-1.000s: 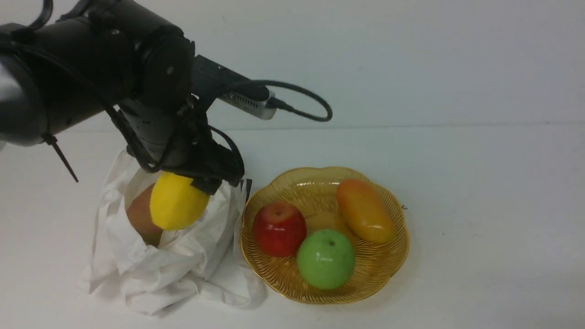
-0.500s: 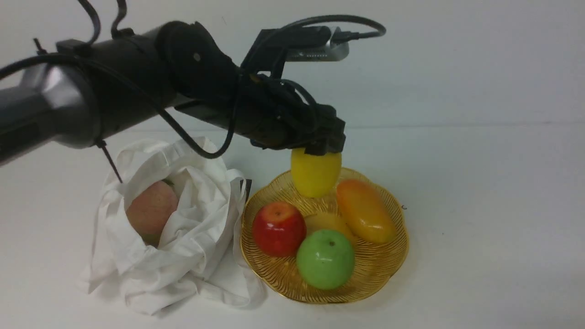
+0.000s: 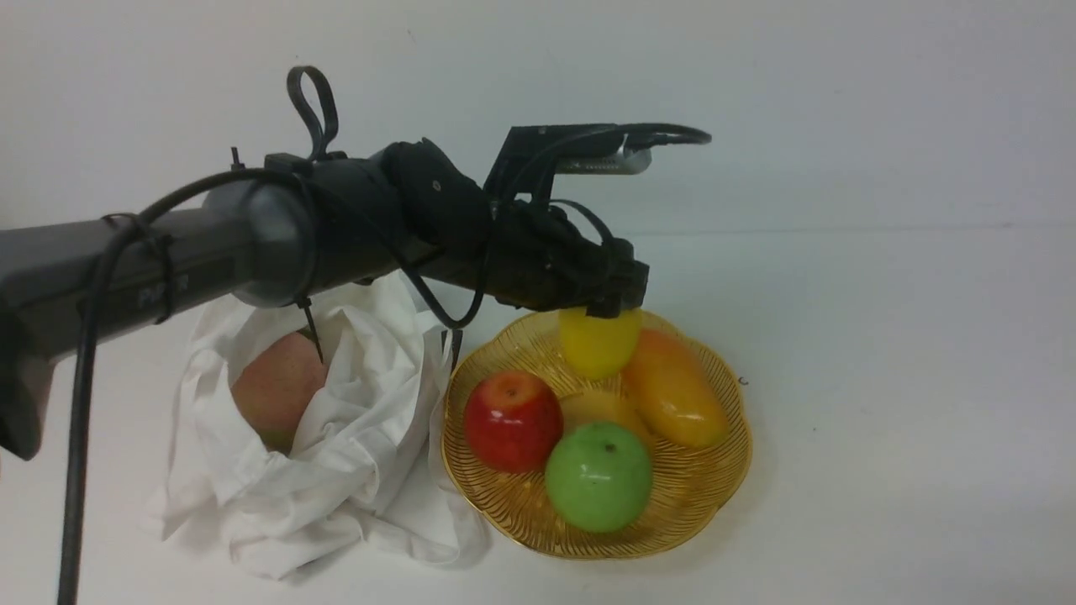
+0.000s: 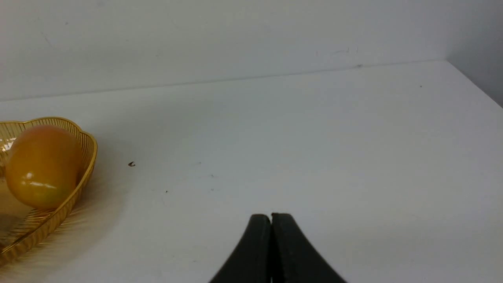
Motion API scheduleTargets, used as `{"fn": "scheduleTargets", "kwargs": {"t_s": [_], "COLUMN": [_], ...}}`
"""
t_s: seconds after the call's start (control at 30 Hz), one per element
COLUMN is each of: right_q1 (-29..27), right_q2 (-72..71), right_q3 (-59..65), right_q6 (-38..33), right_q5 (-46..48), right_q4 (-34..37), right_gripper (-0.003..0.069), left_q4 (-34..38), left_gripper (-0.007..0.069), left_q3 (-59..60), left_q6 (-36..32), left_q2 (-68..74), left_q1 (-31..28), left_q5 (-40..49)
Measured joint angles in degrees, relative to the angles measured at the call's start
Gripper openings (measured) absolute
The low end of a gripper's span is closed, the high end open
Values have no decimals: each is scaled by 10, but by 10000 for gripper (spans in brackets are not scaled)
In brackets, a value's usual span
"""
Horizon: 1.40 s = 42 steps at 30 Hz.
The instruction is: Take the fruit out of the cloth bag on the white table and place them on a plate.
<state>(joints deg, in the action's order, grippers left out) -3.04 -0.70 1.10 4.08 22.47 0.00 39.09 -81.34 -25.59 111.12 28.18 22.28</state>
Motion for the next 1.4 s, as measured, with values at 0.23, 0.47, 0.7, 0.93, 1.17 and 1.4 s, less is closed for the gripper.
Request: {"fn": "scheduleTargets", "kwargs": {"t_s": [0.23, 0.47, 0.7, 0.93, 1.17, 1.4], "right_q1": [0, 0, 0, 0, 0, 0], "right_q2": [0, 0, 0, 0, 0, 0], "right_q3": [0, 0, 0, 0, 0, 0], "right_q6": [0, 0, 0, 0, -1, -1], "right_q5": [0, 0, 0, 0, 0, 0], "right_q4": [0, 0, 0, 0, 0, 0], "right_gripper": [-13, -13, -13, -13, -13, -13], "left_q4": [0, -20, -119, -180, -181, -182], "left_gripper": [678, 636, 168, -5, -8, -8], "left_q3": [0, 0, 0, 0, 20, 146], "left_q6": [-41, -42, -15, 30, 36, 36], "left_q2": [1, -12, -137, -312, -447, -577], "left_q1": [0, 0, 0, 0, 0, 0], "left_q5": [19, 50, 108, 135, 134, 100]}}
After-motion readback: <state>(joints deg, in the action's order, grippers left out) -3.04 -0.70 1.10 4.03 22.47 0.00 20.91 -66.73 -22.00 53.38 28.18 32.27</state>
